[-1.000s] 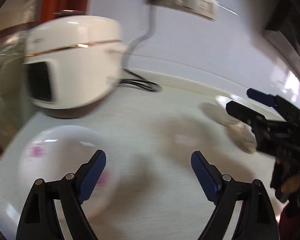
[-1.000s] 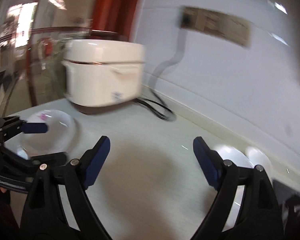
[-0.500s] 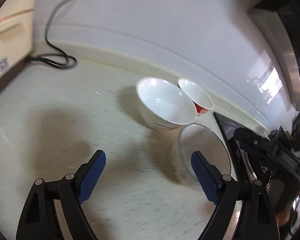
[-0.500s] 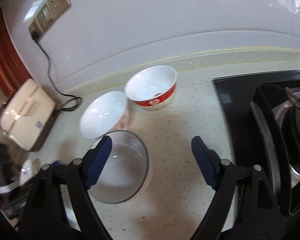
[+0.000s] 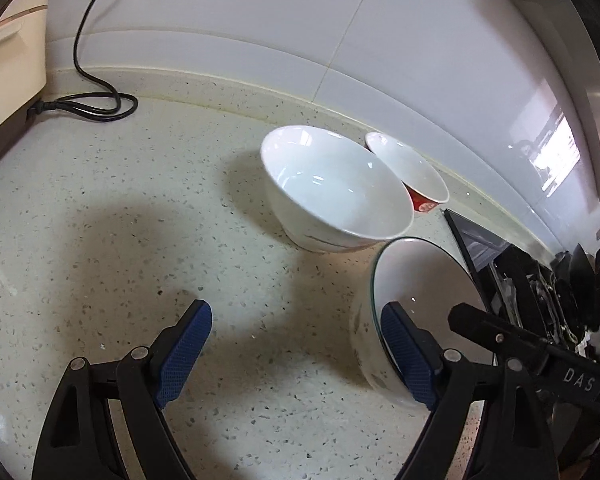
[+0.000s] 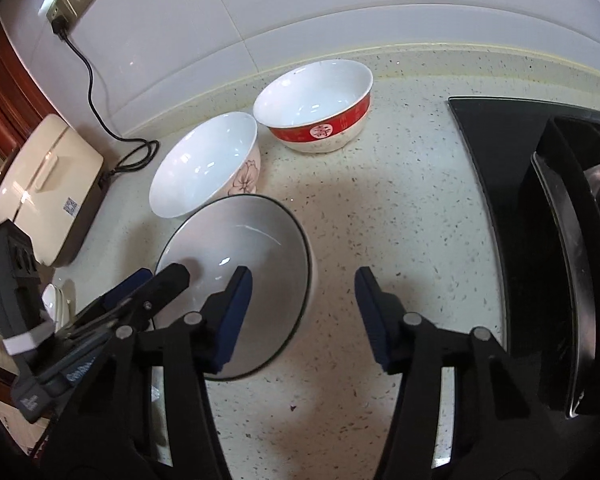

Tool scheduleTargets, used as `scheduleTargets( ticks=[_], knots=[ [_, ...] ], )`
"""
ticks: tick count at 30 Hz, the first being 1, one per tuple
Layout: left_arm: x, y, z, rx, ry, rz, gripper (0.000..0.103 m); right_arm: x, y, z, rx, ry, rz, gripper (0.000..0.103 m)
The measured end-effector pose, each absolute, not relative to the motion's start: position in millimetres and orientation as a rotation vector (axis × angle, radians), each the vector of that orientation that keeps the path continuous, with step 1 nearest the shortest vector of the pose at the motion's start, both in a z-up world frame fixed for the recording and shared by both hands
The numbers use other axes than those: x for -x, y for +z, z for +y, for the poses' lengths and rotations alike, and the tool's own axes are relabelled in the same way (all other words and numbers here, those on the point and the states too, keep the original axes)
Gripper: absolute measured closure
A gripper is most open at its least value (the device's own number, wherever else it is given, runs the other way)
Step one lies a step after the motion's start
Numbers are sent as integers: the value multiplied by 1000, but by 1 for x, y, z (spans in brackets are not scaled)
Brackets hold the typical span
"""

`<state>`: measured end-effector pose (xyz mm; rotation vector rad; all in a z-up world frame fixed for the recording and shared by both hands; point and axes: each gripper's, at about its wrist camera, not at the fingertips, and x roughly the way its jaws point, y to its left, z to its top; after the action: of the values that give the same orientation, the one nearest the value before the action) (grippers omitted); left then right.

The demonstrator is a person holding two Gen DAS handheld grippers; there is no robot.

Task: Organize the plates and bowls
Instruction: 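Close the left gripper on the green-rimmed bowl rim while the right gripper grips its opposite rim, then lift the green-rimmed bowl with both grippers and carry it toward the plates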

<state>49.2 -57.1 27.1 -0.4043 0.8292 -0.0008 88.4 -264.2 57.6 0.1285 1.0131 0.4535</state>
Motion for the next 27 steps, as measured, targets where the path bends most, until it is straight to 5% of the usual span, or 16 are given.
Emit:
scheduleTargets(
  ticks=[5, 8, 18, 27],
  knots=[
    [-48, 28, -65, 360, -4, 815, 18, -90, 53, -261, -122, 466, 1040, 57],
    [-48, 32, -71, 323, -11, 799, 28, -87, 53, -257, -104, 479, 1040, 72],
    [-53, 25, -88, 269, -115, 849, 85, -83, 47, -245, -57, 502, 1051, 80],
    [-50, 26, -84, 274, -112, 842, 85, -81, 44, -241, -51, 501, 1049, 82]
  ],
)
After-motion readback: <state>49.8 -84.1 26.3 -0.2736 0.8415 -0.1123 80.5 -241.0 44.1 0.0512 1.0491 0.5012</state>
